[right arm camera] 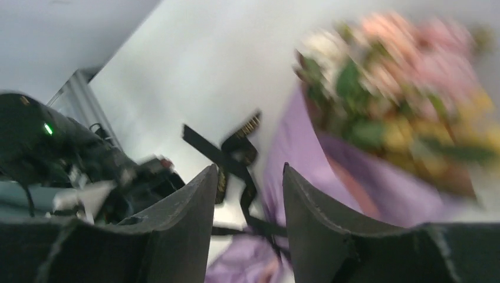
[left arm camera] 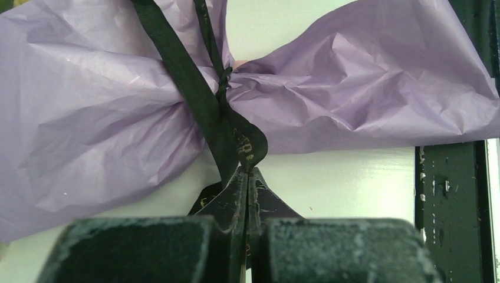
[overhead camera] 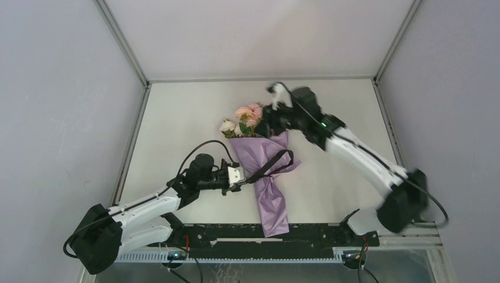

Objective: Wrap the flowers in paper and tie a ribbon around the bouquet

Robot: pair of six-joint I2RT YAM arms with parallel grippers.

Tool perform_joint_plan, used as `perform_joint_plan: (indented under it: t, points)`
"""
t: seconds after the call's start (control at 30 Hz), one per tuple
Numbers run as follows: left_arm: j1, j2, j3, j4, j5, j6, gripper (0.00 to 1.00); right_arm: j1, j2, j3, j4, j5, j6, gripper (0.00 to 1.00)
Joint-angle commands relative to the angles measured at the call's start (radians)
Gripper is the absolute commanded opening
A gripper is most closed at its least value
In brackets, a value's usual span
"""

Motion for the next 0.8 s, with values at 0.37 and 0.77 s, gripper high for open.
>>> perform_joint_plan:
  t: [0.37, 0.77]
  points:
    - [-0.020, -0.065, -0.072, 0.079, 0.013, -0.011, 0.00, 0.276, 0.889, 0.800, -0.597, -0.181, -0.501, 0.58]
    - [-0.019, -0.064, -0.081, 0.082, 0.024, -0.001, 0.00, 0.285, 0.915, 0.670, -0.621, -0.119, -0.582, 0.61]
